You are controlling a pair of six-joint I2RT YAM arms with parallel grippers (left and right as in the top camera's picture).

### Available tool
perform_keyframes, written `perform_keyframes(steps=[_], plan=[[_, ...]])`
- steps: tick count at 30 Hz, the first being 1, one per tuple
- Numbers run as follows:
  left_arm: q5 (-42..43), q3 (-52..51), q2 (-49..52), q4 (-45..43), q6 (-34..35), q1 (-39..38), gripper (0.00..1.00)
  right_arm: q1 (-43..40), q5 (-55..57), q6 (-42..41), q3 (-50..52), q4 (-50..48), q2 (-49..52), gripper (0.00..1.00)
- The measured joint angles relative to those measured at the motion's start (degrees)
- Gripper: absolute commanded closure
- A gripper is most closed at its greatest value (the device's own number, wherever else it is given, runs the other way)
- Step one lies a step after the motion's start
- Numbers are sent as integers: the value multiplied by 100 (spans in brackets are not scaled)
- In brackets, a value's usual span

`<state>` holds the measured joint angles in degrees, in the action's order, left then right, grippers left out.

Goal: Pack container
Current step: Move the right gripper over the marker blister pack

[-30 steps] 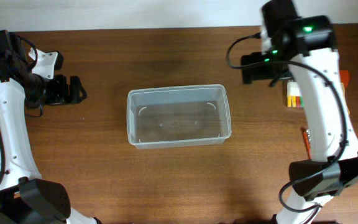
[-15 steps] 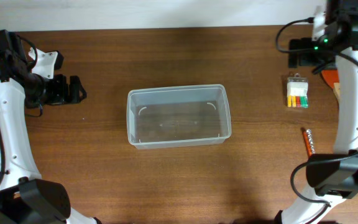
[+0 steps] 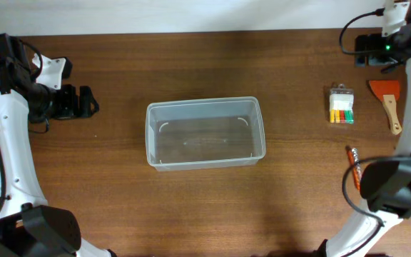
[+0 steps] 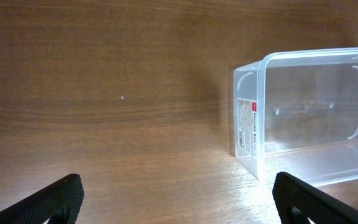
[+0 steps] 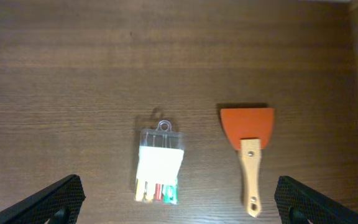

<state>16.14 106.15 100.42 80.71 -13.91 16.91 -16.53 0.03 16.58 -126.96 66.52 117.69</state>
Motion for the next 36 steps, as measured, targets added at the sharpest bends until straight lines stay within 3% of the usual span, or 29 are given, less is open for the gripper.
perform_keyframes(steps=[18,36], plan=[[0,0,0,-39,0,0,1,0,11,-157,0,68,1749,1],[0,4,0,-39,0,0,1,0,293,-953,0,645,1965,1]])
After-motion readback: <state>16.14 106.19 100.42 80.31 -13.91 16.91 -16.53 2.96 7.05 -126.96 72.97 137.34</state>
